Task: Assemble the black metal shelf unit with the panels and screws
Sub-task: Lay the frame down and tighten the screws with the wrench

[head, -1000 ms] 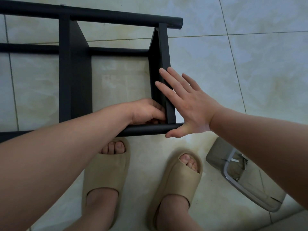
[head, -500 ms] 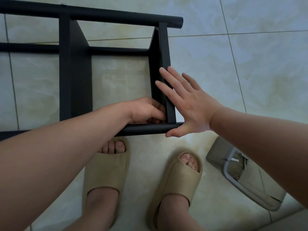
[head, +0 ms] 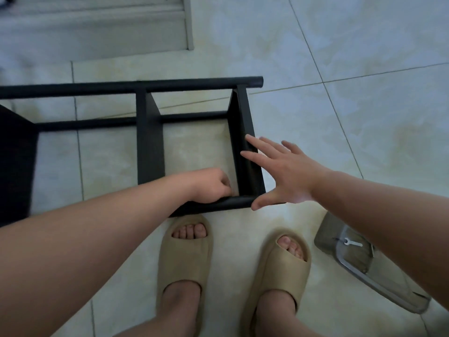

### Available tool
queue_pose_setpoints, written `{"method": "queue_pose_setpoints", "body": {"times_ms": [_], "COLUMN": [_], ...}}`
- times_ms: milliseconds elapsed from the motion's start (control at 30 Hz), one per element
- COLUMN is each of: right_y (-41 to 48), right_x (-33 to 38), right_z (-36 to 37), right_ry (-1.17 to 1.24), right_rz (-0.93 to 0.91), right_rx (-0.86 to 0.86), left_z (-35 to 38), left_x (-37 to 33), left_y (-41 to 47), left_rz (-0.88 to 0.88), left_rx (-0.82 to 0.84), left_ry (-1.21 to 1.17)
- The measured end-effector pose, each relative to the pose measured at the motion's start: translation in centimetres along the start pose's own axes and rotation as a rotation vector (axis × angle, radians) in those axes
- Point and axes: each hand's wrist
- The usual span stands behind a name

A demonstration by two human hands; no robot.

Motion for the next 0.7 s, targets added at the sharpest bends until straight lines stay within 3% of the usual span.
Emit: {"method": "queue_pose_setpoints", "body": {"times_ms": [133,300,400,700], "right_y": [-0.3,3.0,6.7,12.7], "right_x": [0.6,-0.2,-0.5,-2.5], "right_z": [-3.0,-8.1,-9.7,-8.2], "right_ry": [0.236,0.226,0.227,0.214], "right_rz": [0.177,0.251,0.268,0.271], "right_rx": [-0.07,-0.168,-0.182,-0.102], "left_z": [-4.5,-10.7,-13.6,-16.8], "left_x": [-1.2,-1.6,-0.5,4.6], "left_y": [-3.3,-2.3,-0.1,3.2], "left_rz": [0.004,0.001,-0.009,-0.185], "left_rx": [-0.167,-0.514,-0.635,-0.49], "left_ry": [0.173,0.437,0.516,0.56]}}
Point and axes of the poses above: each hand's wrist, its own y-axis towards the middle knuckle, its own z-axis out of the palm, x = y × z, and after that the axes turned 11 degrees about z, right-handed
